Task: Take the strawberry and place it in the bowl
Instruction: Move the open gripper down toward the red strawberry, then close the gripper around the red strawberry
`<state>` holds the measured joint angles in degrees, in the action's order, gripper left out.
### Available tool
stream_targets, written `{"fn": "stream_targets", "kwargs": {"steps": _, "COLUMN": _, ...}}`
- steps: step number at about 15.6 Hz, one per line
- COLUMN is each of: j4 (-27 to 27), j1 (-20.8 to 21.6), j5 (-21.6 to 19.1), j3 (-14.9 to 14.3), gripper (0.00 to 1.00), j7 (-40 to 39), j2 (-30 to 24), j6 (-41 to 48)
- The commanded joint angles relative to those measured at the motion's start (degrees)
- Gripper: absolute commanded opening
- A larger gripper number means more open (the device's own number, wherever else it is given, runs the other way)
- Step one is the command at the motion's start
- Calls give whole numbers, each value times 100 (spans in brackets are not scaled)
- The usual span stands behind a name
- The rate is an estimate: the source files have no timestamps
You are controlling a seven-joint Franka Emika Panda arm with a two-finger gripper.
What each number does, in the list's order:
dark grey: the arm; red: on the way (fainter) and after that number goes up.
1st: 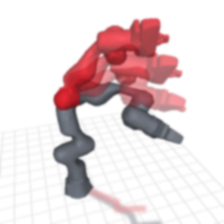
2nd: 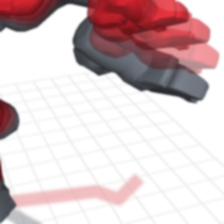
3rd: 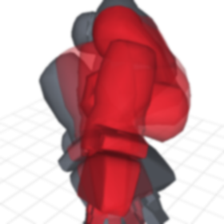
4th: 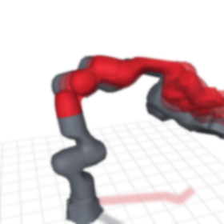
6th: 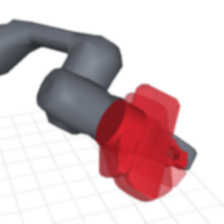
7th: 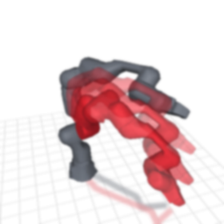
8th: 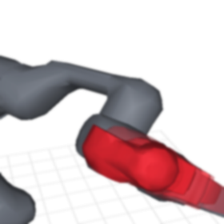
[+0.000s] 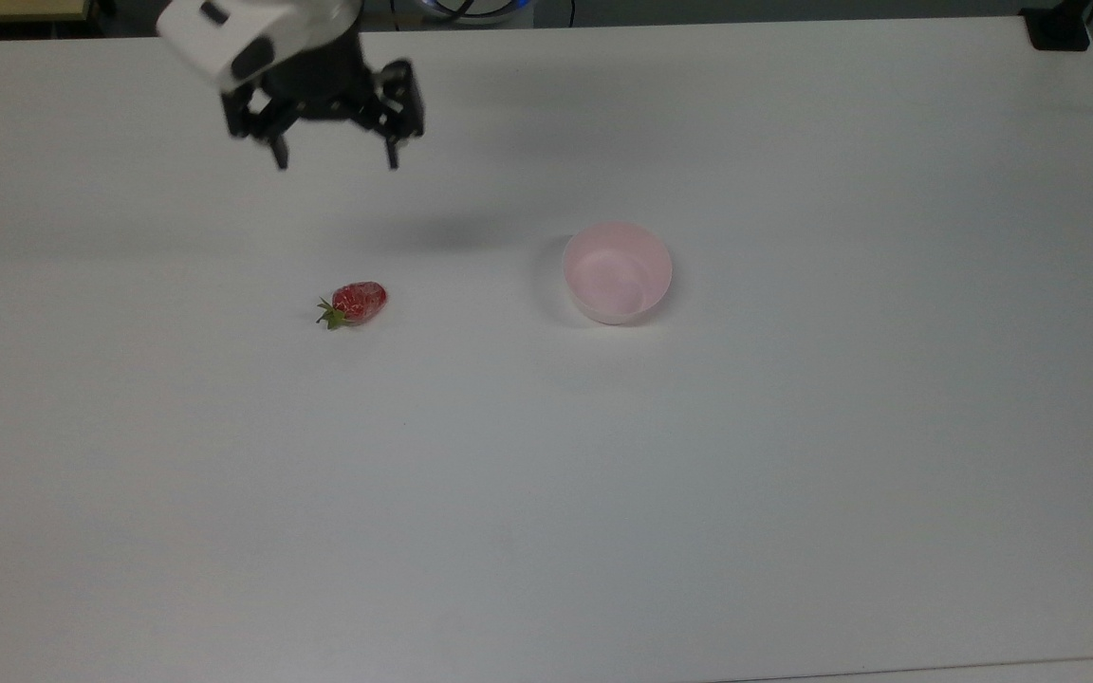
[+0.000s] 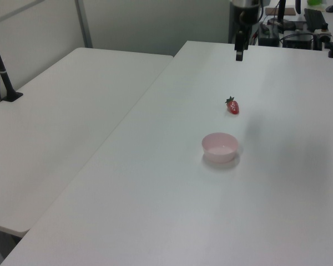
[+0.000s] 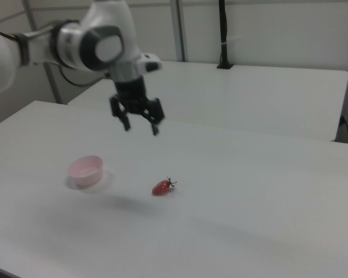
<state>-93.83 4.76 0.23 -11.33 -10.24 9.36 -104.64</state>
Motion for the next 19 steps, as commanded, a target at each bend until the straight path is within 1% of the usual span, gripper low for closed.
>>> {"fn": "stream_targets", "kwargs": {"steps": 1, "j4": 5, "j1": -36, "j5": -49, "j3": -299, "gripper": 100, "j7": -338, "j2": 767, "j6": -801}}
{"fn": "stream_targets", "kwargs": {"steps": 2, "j4": 5, "j1": -36, "j5": -6, "j3": -308, "gripper": 100, "j7": -355, "j2": 995, "j6": -977}}
{"fn": "stream_targets", "kwargs": {"steps": 4, "j4": 5, "j1": -10, "j5": 21, "j3": -308, "gripper": 98, "j7": -329, "j2": 1339, "j6": -1058}}
{"fn": "stream_targets", "kwargs": {"steps": 6, "j4": -21, "j1": 16, "j5": 4, "j3": -308, "gripper": 93, "j7": -233, "j2": 1498, "j6": -1058}}
{"fn": "stream_targets", "kwargs": {"steps": 7, "j4": -65, "j1": 25, "j5": -22, "j3": -300, "gripper": 93, "j7": -93, "j2": 1490, "j6": -1032}}
{"fn": "stream_targets", "kwargs": {"steps": 8, "j4": -196, "j1": 43, "j5": -49, "j3": -300, "gripper": 93, "j7": 187, "j2": 1490, "j6": -1040}}
{"fn": "stream_targets", "kwargs": {"steps": 11, "j4": -424, "j1": 87, "j5": -49, "j3": -247, "gripper": 93, "j7": 1451, "j2": 1568, "j6": -1329}}
{"fn": "stream_targets", "kwargs": {"steps": 15, "j4": -627, "j1": 201, "j5": -49, "j3": -221, "gripper": 93, "j7": 2420, "j2": 1691, "j6": -1866}}
{"fn": "stream_targets", "kwargs": {"steps": 16, "j4": -645, "j1": 271, "j5": -49, "j3": -221, "gripper": 91, "j7": 2613, "j2": 1744, "j6": -2015}}
{"fn": "stream_targets", "kwargs": {"steps": 17, "j4": -645, "j1": 280, "j5": -49, "j3": -229, "gripper": 89, "j7": 2624, "j2": 1832, "j6": -2094}}
{"fn": "stream_targets", "kwargs": {"steps": 18, "j4": -645, "j1": 289, "j5": -40, "j3": -221, "gripper": 83, "j7": 2615, "j2": 1859, "j6": -2139}}
{"fn": "stream_targets", "kwargs": {"steps": 19, "j4": -645, "j1": 289, "j5": -40, "j3": -229, "gripper": 70, "j7": 2580, "j2": 1868, "j6": -2148}}
